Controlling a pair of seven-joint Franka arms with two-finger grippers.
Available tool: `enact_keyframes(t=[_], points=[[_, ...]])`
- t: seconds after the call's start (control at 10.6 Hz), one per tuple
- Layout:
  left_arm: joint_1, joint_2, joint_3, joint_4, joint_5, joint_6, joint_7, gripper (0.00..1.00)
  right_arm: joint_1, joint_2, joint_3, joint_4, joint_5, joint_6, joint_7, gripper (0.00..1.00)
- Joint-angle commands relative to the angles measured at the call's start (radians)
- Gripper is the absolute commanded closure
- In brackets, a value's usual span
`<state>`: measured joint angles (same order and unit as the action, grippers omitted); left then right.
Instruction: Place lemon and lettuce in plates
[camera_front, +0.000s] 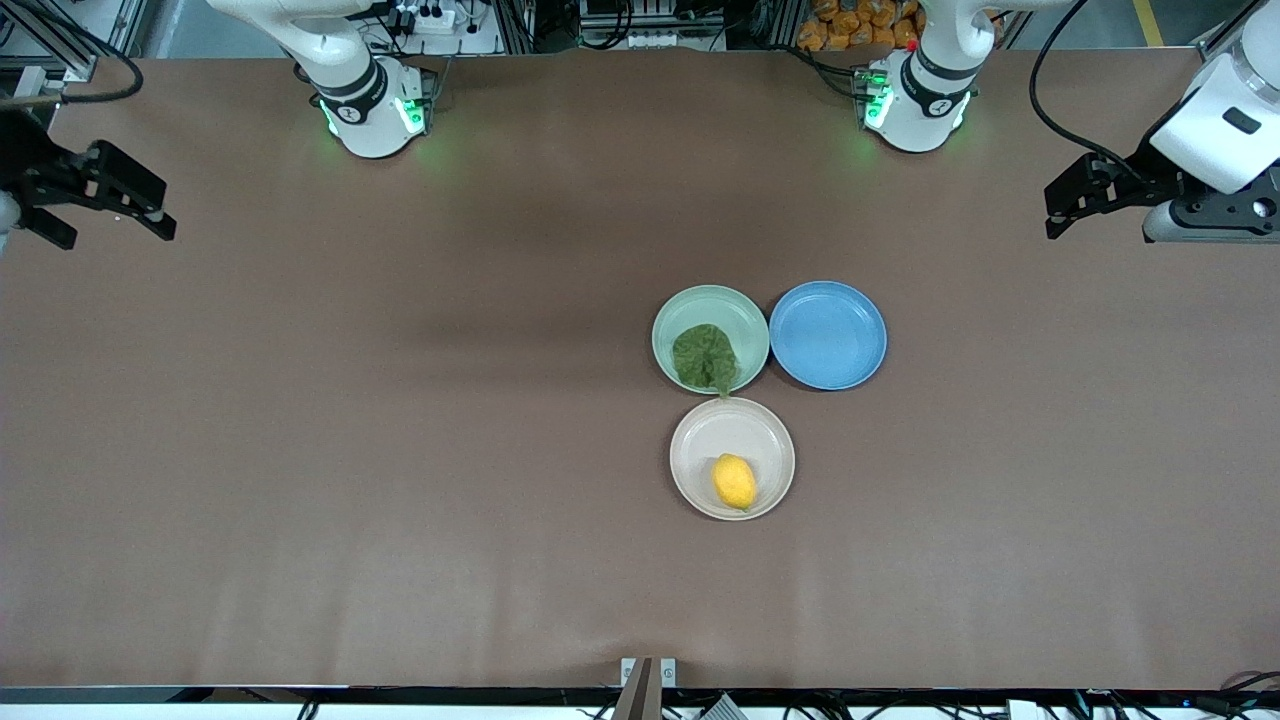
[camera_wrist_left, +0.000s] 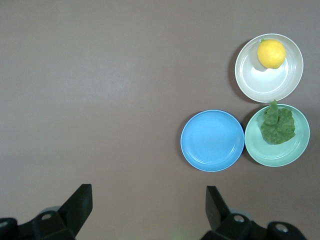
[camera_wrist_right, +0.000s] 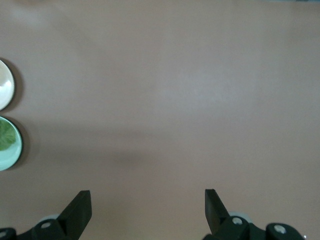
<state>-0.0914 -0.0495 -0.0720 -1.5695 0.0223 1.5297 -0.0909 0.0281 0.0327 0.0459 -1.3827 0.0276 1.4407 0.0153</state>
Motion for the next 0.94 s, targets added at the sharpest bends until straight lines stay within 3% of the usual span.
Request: enact_keyframes(t=[0.0, 0.28, 0.85], points=[[0.009, 0.014, 0.0, 0.029, 0.016, -0.022, 0.016, 0.0, 0.03, -0.059, -0.069, -0.154, 0.008, 0.075, -0.012, 0.0], [0.021, 0.014, 0.003, 0.029, 0.015, -0.022, 0.014, 0.0, 0.038, -0.099, -0.089, -0.24, 0.006, 0.129, -0.014, 0.0], [0.035, 0.011, 0.011, 0.028, 0.016, -0.022, 0.016, 0.0, 0.079, -0.1, -0.118, -0.194, -0.032, 0.115, -0.015, 0.0]])
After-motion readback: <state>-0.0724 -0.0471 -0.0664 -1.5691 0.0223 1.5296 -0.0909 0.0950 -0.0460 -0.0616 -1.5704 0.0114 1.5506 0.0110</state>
